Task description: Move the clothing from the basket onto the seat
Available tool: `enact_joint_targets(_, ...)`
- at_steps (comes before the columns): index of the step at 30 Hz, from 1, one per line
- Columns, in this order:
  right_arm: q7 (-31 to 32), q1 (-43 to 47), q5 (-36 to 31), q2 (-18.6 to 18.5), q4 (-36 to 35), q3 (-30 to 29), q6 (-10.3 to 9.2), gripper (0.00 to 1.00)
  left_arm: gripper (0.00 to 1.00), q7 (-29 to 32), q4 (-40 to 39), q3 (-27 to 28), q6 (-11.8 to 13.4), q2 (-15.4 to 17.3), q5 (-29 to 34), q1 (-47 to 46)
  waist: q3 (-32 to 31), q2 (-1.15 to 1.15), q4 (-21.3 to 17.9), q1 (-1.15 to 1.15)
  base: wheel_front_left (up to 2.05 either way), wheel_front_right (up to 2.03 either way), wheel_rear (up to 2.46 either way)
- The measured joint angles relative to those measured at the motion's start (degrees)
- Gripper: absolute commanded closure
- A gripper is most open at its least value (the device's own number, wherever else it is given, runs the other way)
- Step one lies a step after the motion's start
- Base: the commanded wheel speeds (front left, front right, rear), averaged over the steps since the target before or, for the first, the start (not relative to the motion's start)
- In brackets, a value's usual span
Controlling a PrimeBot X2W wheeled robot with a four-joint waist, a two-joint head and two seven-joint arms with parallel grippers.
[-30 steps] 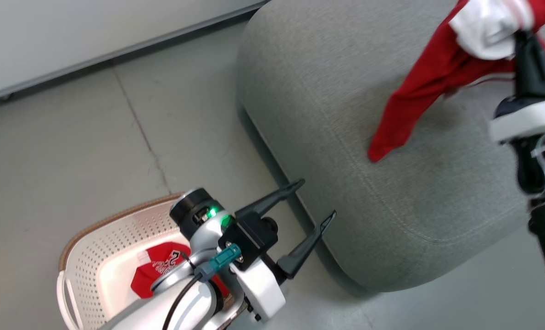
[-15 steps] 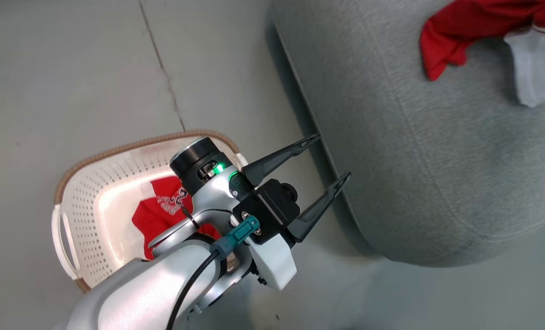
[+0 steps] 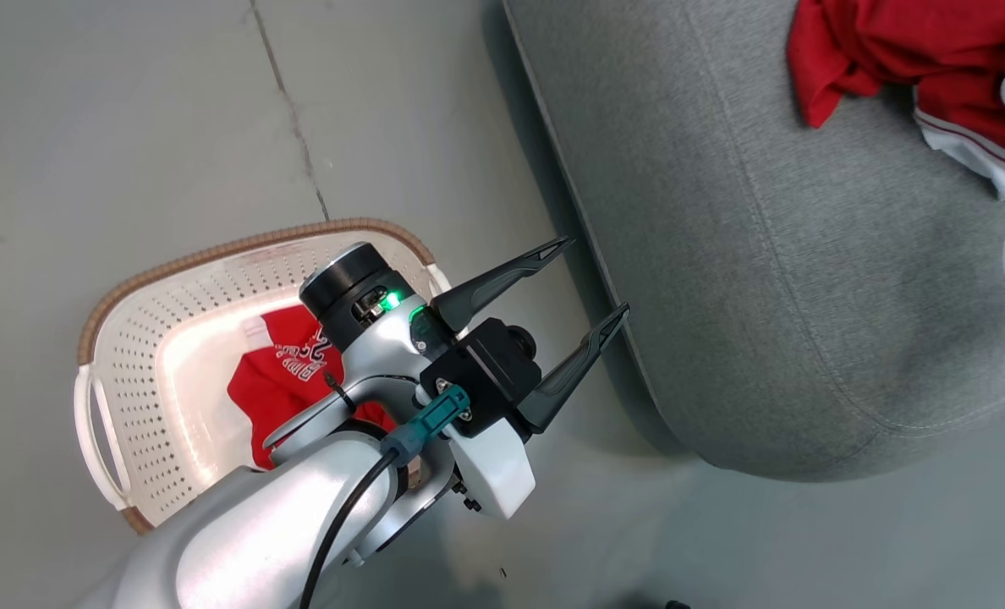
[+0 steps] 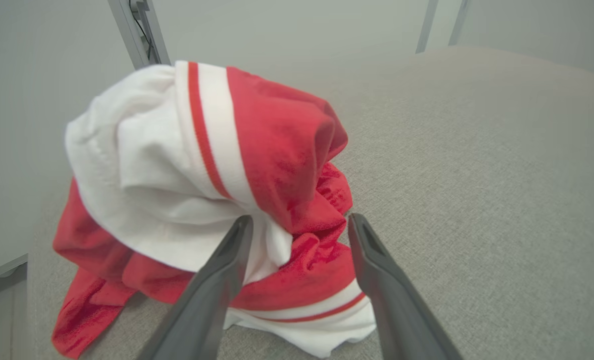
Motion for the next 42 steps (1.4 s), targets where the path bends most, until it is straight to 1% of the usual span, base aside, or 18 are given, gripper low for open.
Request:
enact_joint_targets(6, 0.0, 5.4, -1.2, 0.6, -3.5, 0.6, 0.00, 0.00, 0.00, -2.2, 1.8, 0.0, 0.4, -0.6, -1.4, 1.8, -4.0, 0.00, -0.4, 0.00, 0.00, 0.00, 0.00)
enact_joint_targets(9, 0.0, 8.3, -1.4, 0.7, -5.7, 1.8, 0.00, 0.00, 0.00, -3.5, 2.5, 0.4, 1.4, -0.8, -2.2, 3.4, -6.6, 0.00, -0.4, 0.00, 0.00, 0.00, 0.00)
enact_joint_targets(14, 0.0, 12.1, -2.4, 2.2, -11.0, 5.4, 0.00, 0.00, 0.00, -5.7, 3.4, 1.9, 4.1, -0.7, -4.3, 7.4, -11.1, 0.00, -0.4, 0.00, 0.00, 0.00, 0.00)
enact_joint_targets(19, 0.0, 16.9, -3.5, 3.5, -18.3, 9.1, 0.00, 0.00, 0.00, -8.3, 3.8, 3.7, 7.0, -0.7, -5.9, 11.5, -15.2, 0.00, 0.4, 0.00, 0.00, 0.00, 0.00)
enact_joint_targets(22, 0.0, 19.4, -4.3, 4.1, -23.3, 10.4, 0.00, 0.00, 0.00, -9.9, 4.0, 5.4, 8.9, -0.5, -7.2, 13.5, -17.1, 0.00, 1.6, 0.00, 0.00, 0.00, 0.00)
enact_joint_targets(28, 0.0, 24.1, -5.3, 5.5, -30.9, 13.0, 0.01, 0.00, 0.00, -13.2, 4.4, 9.3, 12.2, 0.2, -9.4, 16.9, -19.8, 0.00, 5.0, 0.00, 0.00, 0.00, 0.00)
enact_joint_targets(33, 0.0, 27.1, -7.3, 6.0, -34.2, 14.3, 0.01, 0.00, 0.00, -16.5, 4.3, 13.5, 14.5, 0.5, -11.5, 18.7, -21.9, 0.00, 7.8, 0.00, 0.00, 0.00, 0.00)
enact_joint_targets(38, 0.9, 29.1, -8.3, 6.6, -36.4, 14.6, 0.01, 0.00, 0.00, -19.0, 4.5, 18.1, 15.4, 1.2, -13.0, 20.7, -23.3, 0.00, 10.4, 0.00, 0.00, 0.00, 0.00)
enact_joint_targets(42, 1.6, 30.7, -8.9, 6.9, -37.9, 14.0, 0.00, 0.00, 0.00, -19.8, 4.3, 22.5, 14.6, 2.2, -13.8, 22.6, -24.2, 0.00, 12.3, 0.00, 0.00, 0.00, 0.00)
